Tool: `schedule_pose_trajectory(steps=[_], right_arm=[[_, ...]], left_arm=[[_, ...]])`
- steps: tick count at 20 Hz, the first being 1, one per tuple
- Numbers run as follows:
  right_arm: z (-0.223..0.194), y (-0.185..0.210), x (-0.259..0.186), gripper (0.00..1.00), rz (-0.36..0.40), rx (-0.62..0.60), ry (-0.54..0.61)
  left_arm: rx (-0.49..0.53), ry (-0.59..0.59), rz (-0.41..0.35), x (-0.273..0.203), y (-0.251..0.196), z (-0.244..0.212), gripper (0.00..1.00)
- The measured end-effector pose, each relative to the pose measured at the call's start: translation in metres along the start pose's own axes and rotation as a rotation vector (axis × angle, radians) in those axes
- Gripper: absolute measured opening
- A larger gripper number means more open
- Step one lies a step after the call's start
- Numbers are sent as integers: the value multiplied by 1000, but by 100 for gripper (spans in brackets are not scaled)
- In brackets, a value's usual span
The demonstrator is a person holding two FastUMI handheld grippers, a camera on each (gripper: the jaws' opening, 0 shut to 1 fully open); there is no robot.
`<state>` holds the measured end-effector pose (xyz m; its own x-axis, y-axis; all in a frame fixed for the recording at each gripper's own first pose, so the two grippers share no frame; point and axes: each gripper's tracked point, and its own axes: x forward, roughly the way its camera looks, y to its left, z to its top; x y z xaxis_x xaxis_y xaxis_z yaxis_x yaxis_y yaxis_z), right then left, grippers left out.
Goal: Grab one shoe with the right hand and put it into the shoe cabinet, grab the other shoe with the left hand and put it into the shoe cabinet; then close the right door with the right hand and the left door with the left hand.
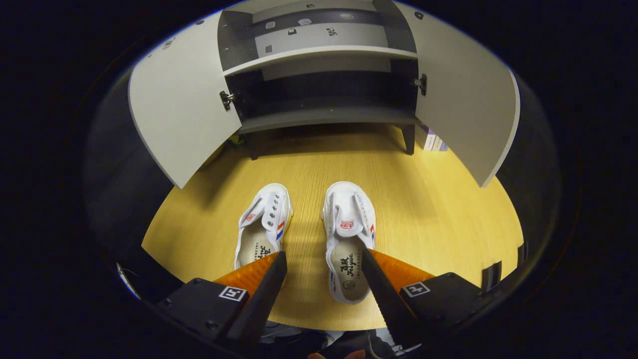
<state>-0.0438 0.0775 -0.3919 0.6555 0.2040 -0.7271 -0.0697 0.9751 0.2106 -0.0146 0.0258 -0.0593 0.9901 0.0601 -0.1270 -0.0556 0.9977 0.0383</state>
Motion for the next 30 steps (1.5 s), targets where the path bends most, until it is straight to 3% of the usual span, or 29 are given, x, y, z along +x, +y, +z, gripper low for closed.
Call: schedule_pose_trajectory(steps=[3, 6, 7, 10, 11, 12, 13, 14, 15, 17, 23, 30], right_arm=[[-14, -1, 29, 83, -1, 21, 36], [-14, -3, 54, 82, -15, 25, 21], [-12, -5, 62, 72, -35, 23, 13], [-3, -13, 81, 57, -94, 11, -30], [-1, -16, 87, 43, -114, -2, -36], [1, -17, 90, 41, -127, -16, -43], [4, -17, 94, 30, -132, -28, -54], [5, -11, 90, 33, -121, -42, -55], [3, -11, 97, 21, -126, -49, -51], [5, -8, 97, 7, -110, -67, -42], [14, -9, 95, 5, -92, -11, -26], [51, -17, 64, 5, -72, 15, -93]], left_arm=[[8, 8, 8, 0, 5, -6, 95], [5, 27, 17, 2, 9, -13, 95], [7, 35, 20, 2, 11, -16, 95], [15, 53, 30, 4, 18, -23, 95], [20, 57, 35, 4, 20, -25, 95], [25, 60, 39, 5, 23, -26, 95], [29, 63, 43, 5, 26, -28, 95], [32, 65, 47, 5, 28, -28, 95], [33, 67, 51, 5, 30, -30, 95], [34, 73, 54, 5, 32, -32, 95], [26, 71, 62, 0, 37, -34, 95], [17, 55, 71, -7, 39, -30, 95]])
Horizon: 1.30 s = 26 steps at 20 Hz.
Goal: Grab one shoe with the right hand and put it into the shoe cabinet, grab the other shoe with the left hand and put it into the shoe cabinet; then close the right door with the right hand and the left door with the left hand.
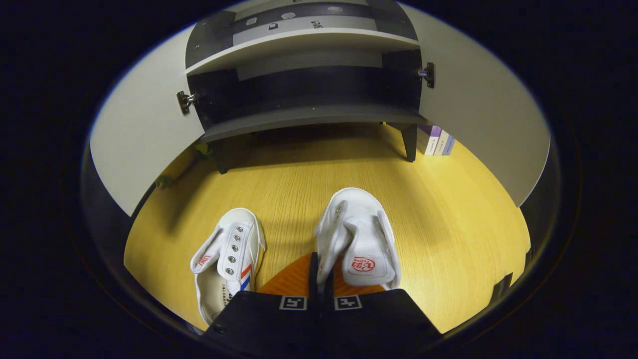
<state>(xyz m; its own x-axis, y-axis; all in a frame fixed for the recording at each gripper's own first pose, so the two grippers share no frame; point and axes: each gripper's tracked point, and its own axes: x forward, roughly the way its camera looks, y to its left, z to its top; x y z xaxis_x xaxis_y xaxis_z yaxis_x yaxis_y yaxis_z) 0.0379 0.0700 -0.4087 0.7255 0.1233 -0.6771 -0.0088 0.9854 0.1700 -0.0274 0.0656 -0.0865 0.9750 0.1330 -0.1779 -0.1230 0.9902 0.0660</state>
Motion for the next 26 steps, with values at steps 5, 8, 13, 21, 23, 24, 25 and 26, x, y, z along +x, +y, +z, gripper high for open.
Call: schedule_pose_trajectory(steps=[5, 8, 13, 21, 23, 24, 25, 26], right_arm=[[45, 1, -37, 5, 21, 13, -55], [95, 9, -61, 5, 36, -2, -108], [200, 27, -87, 5, 77, 29, -201], [368, 32, -83, 5, 92, -23, -319], [394, 32, -65, 5, 88, -50, -306], [401, 31, -53, 5, 85, -62, -293], [410, 31, -42, 5, 82, -74, -289], [416, 30, -30, 5, 79, -80, -278]], left_arm=[[-2, -17, -2, -4, -1, 6, 95], [-3, -26, -11, -4, -4, 7, 95], [-45, -16, -26, -2, -12, 3, 95], [-87, -8, -39, -2, -22, -2, 95], [-92, -5, -26, 2, -19, -3, 95], [-92, -6, -20, 3, -18, -3, 95], [-92, -8, -11, 5, -16, -2, 95], [-92, -10, -2, 5, -15, -2, 95]])
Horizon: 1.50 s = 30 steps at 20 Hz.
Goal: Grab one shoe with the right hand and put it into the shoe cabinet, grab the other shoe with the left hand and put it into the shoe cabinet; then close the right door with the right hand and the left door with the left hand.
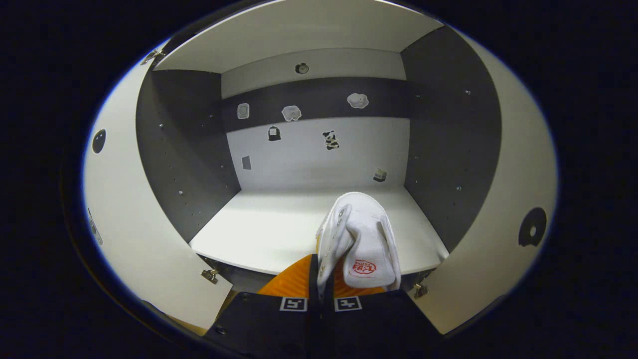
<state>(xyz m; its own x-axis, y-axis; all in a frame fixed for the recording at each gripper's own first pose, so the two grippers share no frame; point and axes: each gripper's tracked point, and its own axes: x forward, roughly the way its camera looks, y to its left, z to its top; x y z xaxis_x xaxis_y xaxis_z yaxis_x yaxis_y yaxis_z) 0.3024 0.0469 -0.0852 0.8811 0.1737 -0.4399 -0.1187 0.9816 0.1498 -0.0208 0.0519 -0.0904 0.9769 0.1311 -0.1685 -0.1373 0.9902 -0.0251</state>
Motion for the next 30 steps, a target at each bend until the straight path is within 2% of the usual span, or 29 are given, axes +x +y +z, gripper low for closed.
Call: schedule_pose_trajectory(steps=[4, 8, 11, 16, 18, 20, 21, 22, 25, 27, 30], right_arm=[[5, -7, 54, 5, 0, 27, 60], [6, -12, 101, 5, -14, -16, 139], [21, -10, 130, 5, -12, -15, 161], [17, -5, 163, 5, -51, -156, 230], [15, -2, 163, 5, -56, -166, 237], [10, 0, 157, 19, -36, -153, 265], [9, 3, 152, 34, -25, -143, 276], [10, 6, 146, 37, -12, -133, 276], [23, 11, 122, 72, -12, -167, 238], [31, 13, 105, 80, -14, -180, 199], [47, 17, 69, 84, -4, -158, 119]], left_arm=[[2, -1, 40, 2, 7, 3, 95], [14, 16, 76, 0, 1, 0, 95], [19, 23, 108, 0, 0, 0, 95], [6, 36, 146, 4, -10, -3, 95], [3, 33, 149, 2, -15, -2, 95], [-3, 32, 144, 1, -22, -3, 95], [-2, 34, 142, 0, -24, -4, 95], [0, 36, 139, -1, -25, -7, 95], [4, 41, 117, -1, -33, -9, 95], [11, 41, 100, -1, -38, -10, 95], [16, 42, 72, -1, -45, -14, 95]])
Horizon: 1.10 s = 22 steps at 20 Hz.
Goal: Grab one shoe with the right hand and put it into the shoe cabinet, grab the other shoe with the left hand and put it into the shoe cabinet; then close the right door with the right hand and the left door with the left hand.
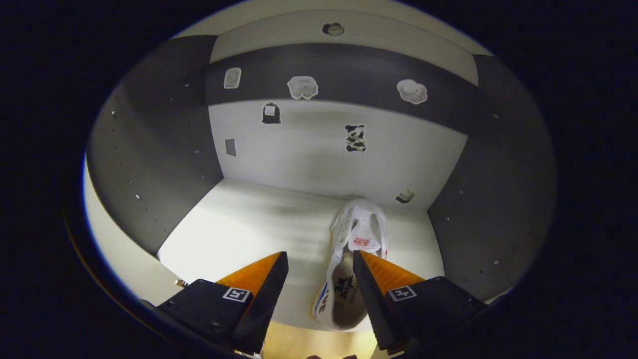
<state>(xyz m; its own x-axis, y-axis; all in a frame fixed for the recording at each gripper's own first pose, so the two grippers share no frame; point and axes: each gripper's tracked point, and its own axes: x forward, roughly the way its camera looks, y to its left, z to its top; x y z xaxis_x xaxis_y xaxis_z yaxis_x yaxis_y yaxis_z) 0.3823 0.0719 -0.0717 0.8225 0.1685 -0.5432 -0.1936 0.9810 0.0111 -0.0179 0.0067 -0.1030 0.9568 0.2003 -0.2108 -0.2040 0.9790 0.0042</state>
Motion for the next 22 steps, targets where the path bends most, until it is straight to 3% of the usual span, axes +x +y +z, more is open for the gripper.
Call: schedule_pose_trajectory(steps=[5, 9, 16, 22], right_arm=[[14, 10, -83, 92, 36, 30, -196], [-13, 21, -151, 96, 85, 48, -325], [-102, 23, -228, 97, 119, 73, -357], [-170, 4, -271, 97, 88, 61, -335]], left_arm=[[25, 3, -36, 2, -8, -14, 95], [30, 30, -86, 7, -20, -45, 95], [120, 173, -194, 8, -56, -138, 95], [73, 343, -213, 32, -69, -222, 90]])
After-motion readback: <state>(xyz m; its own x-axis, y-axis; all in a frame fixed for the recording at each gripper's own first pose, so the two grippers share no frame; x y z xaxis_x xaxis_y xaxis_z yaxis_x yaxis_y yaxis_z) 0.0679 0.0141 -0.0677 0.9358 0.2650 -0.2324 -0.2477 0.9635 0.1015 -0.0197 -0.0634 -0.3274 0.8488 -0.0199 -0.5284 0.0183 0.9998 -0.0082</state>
